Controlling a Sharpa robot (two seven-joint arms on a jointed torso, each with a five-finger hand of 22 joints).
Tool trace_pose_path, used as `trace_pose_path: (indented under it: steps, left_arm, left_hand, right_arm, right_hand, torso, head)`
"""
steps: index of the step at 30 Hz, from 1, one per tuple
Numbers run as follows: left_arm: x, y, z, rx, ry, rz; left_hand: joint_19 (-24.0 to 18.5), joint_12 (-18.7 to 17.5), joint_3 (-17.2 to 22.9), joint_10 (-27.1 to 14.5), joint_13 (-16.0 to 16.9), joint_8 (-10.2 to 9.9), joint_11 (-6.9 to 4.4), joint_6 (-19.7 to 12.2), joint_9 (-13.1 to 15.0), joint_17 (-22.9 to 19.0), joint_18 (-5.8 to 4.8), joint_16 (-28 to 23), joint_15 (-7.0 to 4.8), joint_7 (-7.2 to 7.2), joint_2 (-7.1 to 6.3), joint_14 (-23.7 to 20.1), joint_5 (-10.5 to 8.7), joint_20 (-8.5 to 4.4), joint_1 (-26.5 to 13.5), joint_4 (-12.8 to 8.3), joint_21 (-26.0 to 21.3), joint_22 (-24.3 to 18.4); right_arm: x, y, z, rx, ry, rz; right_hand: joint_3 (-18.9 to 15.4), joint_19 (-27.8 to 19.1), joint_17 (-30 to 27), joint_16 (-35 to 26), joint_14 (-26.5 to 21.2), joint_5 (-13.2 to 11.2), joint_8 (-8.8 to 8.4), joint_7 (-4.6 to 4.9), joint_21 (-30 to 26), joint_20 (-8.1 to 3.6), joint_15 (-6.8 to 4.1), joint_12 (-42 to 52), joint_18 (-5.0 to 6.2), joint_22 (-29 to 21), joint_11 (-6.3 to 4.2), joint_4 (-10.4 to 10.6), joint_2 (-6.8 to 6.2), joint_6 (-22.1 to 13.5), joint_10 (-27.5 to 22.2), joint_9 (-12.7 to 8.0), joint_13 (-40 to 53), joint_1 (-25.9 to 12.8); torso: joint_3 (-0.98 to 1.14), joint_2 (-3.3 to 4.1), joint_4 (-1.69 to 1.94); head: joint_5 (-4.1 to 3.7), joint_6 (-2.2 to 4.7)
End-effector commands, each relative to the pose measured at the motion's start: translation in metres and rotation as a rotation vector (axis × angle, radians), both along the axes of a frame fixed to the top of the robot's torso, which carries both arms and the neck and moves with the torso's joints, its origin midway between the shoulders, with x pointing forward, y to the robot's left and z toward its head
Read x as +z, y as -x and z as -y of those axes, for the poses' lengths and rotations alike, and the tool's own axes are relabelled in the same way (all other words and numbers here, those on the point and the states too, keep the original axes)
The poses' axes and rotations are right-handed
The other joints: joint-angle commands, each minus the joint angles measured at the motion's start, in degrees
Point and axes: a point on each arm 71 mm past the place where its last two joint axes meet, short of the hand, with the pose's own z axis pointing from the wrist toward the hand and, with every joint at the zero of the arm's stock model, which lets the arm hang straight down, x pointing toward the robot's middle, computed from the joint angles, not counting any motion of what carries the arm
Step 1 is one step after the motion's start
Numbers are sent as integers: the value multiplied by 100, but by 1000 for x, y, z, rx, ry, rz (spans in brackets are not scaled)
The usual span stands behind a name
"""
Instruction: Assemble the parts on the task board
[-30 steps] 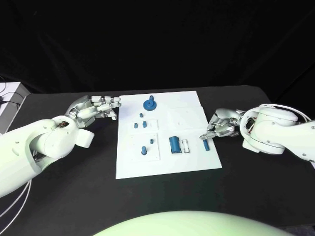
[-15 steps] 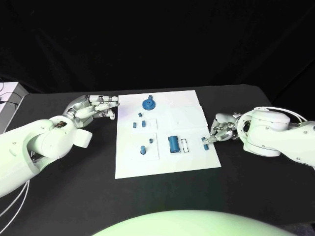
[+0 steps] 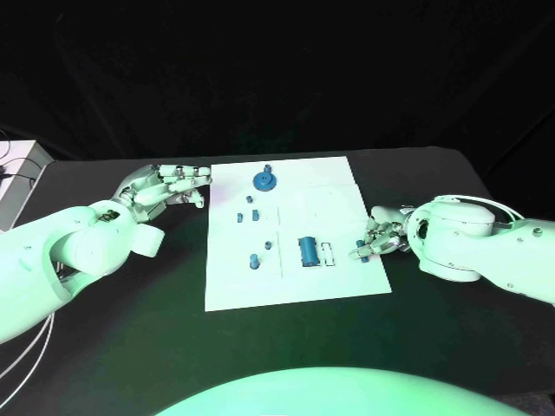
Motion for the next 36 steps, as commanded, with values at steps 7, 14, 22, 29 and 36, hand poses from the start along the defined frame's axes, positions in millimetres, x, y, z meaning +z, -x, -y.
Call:
trace_pose_path:
  steps: [7, 14, 22, 29, 36]
  left_arm:
    - [0, 1, 1, -19, 2, -12]
    - [-1, 1, 1, -21, -1, -15]
    - [-1, 1, 1, -22, -2, -16]
    - [-1, 1, 1, -22, -2, -17]
    - [-1, 1, 1, -22, -3, -17]
  left_hand:
    - [41, -22, 21, 12, -2, 13, 7, 38, 1, -3, -9, 28, -14, 2, 8, -32, 10, -2, -16, 16, -50, 5]
    - [43, -26, 31, 10, -2, 14, 9, 43, 2, -2, -9, 29, -15, 2, 16, -35, 11, -3, -5, 14, -53, 8]
    - [43, -26, 34, 11, -2, 15, 9, 46, 2, -2, -8, 29, -15, 2, 19, -35, 10, -4, -2, 12, -53, 9]
    - [44, -32, 47, 8, -2, 13, 11, 49, 1, 1, -8, 33, -13, 3, 33, -36, 14, -4, -12, 24, -56, 16]
    - [45, -34, 58, 10, -2, 14, 10, 52, 1, 2, -8, 35, -15, 1, 34, -39, 17, -5, -5, 23, -57, 21]
  right_arm:
    - [-6, 2, 0, 13, 49, -30]
    - [-7, 3, -3, 42, 61, -31]
    - [-7, 3, -6, 71, 56, -27]
    - [-9, 1, -5, 62, 17, -50]
    - [-12, 1, -3, 56, -26, -87]
  right_hand:
    - [-98, 273, -20, -23, 8, -46, 7, 1, -53, -11, -26, -42, -92, 817, 11, -575, 277, -68, -50, 21, -23, 187]
    - [84, 258, -31, -54, -3, -247, -31, 2, -92, -9, -29, -93, -93, 810, 10, -1124, 462, -117, -106, -2, -53, 860]
    - [707, 248, 28, -57, -6, -111, -220, 16, -74, -5, -21, -132, -102, 818, 14, -1330, 582, -136, -184, -258, -86, 1151]
    - [1272, 239, 57, -81, -1, 397, -371, 65, -83, 10, -1, -161, -98, 816, 35, -1383, 572, -181, -225, -463, -124, 1012]
    - [1527, 232, 67, -102, 2, 910, -530, 135, -105, 37, 28, -196, -83, 811, 81, -1325, 553, -214, -273, -707, -159, 844]
  torso:
    - [6, -5, -20]
    - [0, -10, -10]
    - [-6, -11, -7]
    - [-8, -9, -11]
    - [-7, -10, -8]
  head:
    - [18, -22]
    - [5, -30]
    - [8, -37]
    - [7, -26]
    - [17, -29]
